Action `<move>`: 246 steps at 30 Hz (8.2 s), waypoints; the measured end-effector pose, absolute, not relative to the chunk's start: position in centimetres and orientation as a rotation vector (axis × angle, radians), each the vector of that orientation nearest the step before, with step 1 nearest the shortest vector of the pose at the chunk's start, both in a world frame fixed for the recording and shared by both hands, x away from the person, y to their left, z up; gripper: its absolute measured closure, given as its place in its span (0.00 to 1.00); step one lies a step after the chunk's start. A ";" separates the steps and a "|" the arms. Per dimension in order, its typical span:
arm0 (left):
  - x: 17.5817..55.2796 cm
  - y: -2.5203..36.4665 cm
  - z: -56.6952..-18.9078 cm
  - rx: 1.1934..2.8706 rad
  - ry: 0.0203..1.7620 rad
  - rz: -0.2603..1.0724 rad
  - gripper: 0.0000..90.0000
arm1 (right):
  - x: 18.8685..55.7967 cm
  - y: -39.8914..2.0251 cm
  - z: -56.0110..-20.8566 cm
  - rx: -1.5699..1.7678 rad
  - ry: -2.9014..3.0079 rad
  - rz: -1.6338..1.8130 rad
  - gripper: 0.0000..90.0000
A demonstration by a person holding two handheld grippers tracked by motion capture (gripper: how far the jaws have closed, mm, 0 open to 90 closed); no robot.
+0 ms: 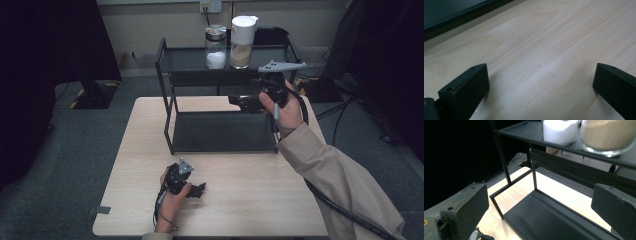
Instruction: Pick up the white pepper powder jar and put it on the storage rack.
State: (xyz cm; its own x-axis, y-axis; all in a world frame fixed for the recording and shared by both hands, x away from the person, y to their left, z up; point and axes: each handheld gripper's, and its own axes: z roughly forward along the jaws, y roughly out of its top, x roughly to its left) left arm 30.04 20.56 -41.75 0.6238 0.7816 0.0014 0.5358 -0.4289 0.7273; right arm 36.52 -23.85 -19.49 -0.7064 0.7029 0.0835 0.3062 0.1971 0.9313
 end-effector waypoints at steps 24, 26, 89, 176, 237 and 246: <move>30.0 20.6 -41.8 2.135 1.028 0.446 0.00 | 35.6 -23.8 -23.3 0.915 2.175 1.533 0.00; 30.0 20.6 -41.8 2.135 1.027 0.446 0.00 | 35.6 -23.8 -23.6 0.913 2.183 1.534 0.00; 30.0 20.6 -41.7 2.139 1.026 0.447 0.00 | 33.9 -24.9 -32.8 0.976 2.277 1.508 0.01; 30.0 20.6 -41.8 2.139 1.026 0.448 0.00 | 31.8 -28.5 -39.9 1.077 2.340 1.402 0.01; 30.0 20.6 -41.8 2.138 1.026 0.447 0.00 | 30.2 -34.0 -40.7 1.166 2.277 1.303 0.01; 30.0 20.6 -41.8 2.138 1.026 0.447 0.00 | 29.9 -34.8 -40.6 1.186 2.257 1.290 0.01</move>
State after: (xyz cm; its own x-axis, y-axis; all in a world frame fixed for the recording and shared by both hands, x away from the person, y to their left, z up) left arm 30.03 20.55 -41.75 0.6242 0.7813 0.0040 0.5347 -0.4309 0.7270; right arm 29.93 -34.84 -40.64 -0.6226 0.7688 0.1458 0.5158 0.2631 0.8153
